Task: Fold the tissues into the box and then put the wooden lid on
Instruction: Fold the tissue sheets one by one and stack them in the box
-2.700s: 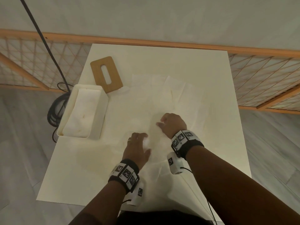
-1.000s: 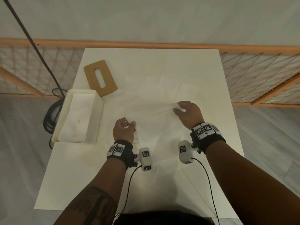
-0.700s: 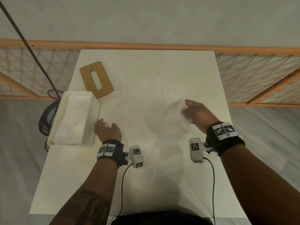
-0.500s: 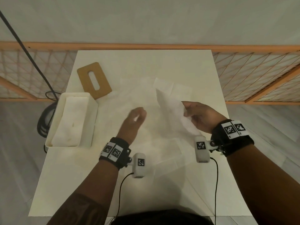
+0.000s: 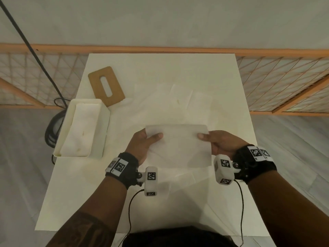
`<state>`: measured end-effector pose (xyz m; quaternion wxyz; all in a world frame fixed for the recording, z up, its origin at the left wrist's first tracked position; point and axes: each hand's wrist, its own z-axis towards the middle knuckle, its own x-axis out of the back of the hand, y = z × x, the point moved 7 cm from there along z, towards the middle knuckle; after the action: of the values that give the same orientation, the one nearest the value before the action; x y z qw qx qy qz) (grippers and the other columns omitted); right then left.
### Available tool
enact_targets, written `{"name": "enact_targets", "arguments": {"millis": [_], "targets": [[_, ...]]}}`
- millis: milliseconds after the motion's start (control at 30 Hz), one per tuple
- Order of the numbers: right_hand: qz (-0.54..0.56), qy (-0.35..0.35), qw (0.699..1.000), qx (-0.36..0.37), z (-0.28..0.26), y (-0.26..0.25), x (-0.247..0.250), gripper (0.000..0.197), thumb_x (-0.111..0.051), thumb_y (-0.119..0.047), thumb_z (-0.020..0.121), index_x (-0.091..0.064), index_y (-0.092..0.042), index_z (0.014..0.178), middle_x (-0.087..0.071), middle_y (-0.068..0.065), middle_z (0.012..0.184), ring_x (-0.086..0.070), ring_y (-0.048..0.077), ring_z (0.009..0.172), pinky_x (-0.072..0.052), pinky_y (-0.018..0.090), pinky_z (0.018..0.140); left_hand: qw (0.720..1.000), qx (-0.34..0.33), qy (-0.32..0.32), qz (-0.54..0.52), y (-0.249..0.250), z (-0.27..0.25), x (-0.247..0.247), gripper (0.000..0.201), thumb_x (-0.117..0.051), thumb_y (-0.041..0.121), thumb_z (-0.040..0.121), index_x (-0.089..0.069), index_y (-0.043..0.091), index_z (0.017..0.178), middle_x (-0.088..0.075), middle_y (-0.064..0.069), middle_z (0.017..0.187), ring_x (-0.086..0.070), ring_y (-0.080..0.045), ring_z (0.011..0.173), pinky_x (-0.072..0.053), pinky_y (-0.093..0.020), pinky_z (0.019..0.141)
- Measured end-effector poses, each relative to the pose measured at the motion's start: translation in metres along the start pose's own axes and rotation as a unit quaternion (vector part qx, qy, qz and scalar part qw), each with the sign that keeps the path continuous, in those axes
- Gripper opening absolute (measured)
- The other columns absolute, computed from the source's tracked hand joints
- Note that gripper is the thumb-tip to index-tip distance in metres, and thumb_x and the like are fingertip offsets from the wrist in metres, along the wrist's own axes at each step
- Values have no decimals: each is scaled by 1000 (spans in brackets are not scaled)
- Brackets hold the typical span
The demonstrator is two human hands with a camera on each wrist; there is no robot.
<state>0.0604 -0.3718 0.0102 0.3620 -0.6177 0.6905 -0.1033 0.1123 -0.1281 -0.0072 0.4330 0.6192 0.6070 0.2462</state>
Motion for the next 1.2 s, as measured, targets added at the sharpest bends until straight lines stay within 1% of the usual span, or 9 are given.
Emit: {"name": "enact_targets", "arguments": {"millis": [167, 267, 400, 500, 600, 733, 833, 1000, 1200], "targets": [[-55, 47, 995, 61, 20, 2, -1, 36, -66, -5, 94, -64, -1, 130, -69, 19, 127, -66, 35, 119, -54, 48, 102, 989, -40, -10, 139, 3, -9, 23, 19, -69, 20, 91, -80, 28, 104, -77, -8, 109, -71, -31, 106, -51, -57, 102], [-84, 76, 988, 109, 20, -2, 1, 31, -65, 1, 94, -68, -1, 125, -73, 18, 120, -70, 35, 111, -60, 43, 92, 976, -68, -10, 207, 12, -16, 31, 14, -80, 35, 83, -80, 42, 96, -78, 2, 107, -72, -21, 106, -55, -49, 99], [-174, 96, 971, 135, 14, -3, 4, 22, -53, 17, 90, -73, 8, 94, -76, 11, 88, -72, 25, 87, -58, 29, 77, 968, -41, -14, 246, 1, -16, 40, 19, -76, 10, 88, -81, 25, 97, -78, -6, 104, -73, -28, 102, -56, -54, 95], [-202, 98, 969, 102, 9, 7, 5, 40, -34, 20, 90, -70, 3, 85, -52, -5, 51, -46, 9, 50, -44, 16, 59, 968, -16, -29, 249, -14, -21, 44, 30, -60, -1, 97, -81, 20, 102, -77, -5, 110, -73, -26, 101, -57, -51, 93], [-161, 98, 980, 60, 11, 29, 14, 42, -36, 13, 96, -73, -2, 85, -51, 16, 73, -40, 27, 66, -50, 19, 56, 968, -10, -45, 247, -27, -31, 42, 53, -47, -12, 94, -82, 27, 101, -75, 6, 116, -67, -23, 92, -55, -44, 83], [-81, 79, 994, 9, 10, 50, 18, 43, -36, 8, 91, -77, -1, 100, -70, 24, 120, -64, 38, 101, -55, 42, 91, 976, 38, -25, 212, -48, -38, 45, 44, -47, -11, 94, -82, 15, 89, -78, -6, 105, -67, -43, 105, -56, -52, 95], [-37, 50, 998, 3, 8, 54, 14, 45, -39, -4, 86, -74, 4, 113, -70, 17, 127, -64, 39, 114, -47, 50, 105, 988, 99, -13, 115, -64, -40, 48, 48, -39, -14, 87, -81, 8, 92, -73, -15, 116, -64, -43, 113, -55, -52, 98], [-100, 67, 989, 82, 18, 39, 8, 22, -60, -9, 99, -76, -10, 113, -71, 9, 122, -69, 27, 101, -56, 43, 90, 995, 97, 31, 16, -64, -37, 46, 19, -64, 17, 94, -77, 6, 104, -73, -14, 116, -66, -34, 104, -57, -46, 89], [-297, 151, 938, 94, 35, 30, 16, 29, -69, 4, 88, -77, -18, 104, -69, 13, 104, -66, 19, 81, -53, 21, 69, 959, 19, 72, 274, -66, -23, 52, 24, -77, 7, 84, -73, 30, 79, -73, 6, 93, -68, -22, 88, -58, -37, 80]]}}
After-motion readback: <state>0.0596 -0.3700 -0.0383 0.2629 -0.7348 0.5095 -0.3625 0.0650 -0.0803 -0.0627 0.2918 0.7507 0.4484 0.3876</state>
